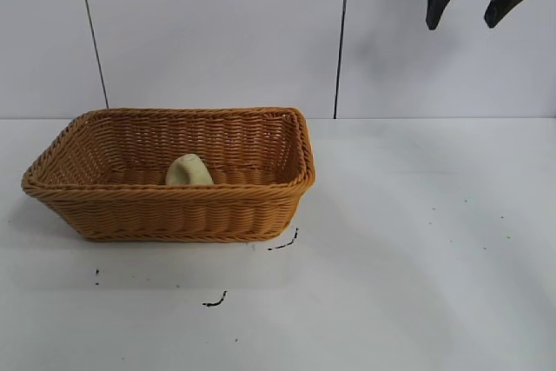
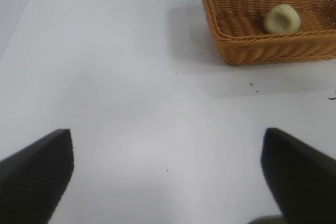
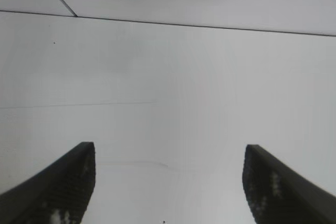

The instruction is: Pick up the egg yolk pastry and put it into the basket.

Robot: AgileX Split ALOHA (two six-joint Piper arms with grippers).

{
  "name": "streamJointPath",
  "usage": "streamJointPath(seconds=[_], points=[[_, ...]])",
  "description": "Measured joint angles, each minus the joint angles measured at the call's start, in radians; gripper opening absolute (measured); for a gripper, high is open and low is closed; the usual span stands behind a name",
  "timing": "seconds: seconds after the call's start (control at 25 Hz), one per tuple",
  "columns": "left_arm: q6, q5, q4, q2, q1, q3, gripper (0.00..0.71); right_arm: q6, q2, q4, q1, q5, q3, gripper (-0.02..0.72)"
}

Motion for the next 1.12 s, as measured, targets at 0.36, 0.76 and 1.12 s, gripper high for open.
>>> streamJointPath(seconds=[0.36, 0.76, 1.12], points=[[0.000, 0.000, 0.000, 0.000, 0.000, 0.000, 0.697, 0.014, -0.424, 0.009, 0.000, 0.002, 0.442, 0.559], [0.000, 0.000, 0.000, 0.000, 0.000, 0.000, 0.697, 0.000, -0.929, 0.029, 0.000, 0.002, 0.964, 0.559], [0.000, 0.000, 0.000, 0.000, 0.000, 0.000, 0.697, -0.005, -1.426, 0.080, 0.000, -0.106, 1.390, 0.559]])
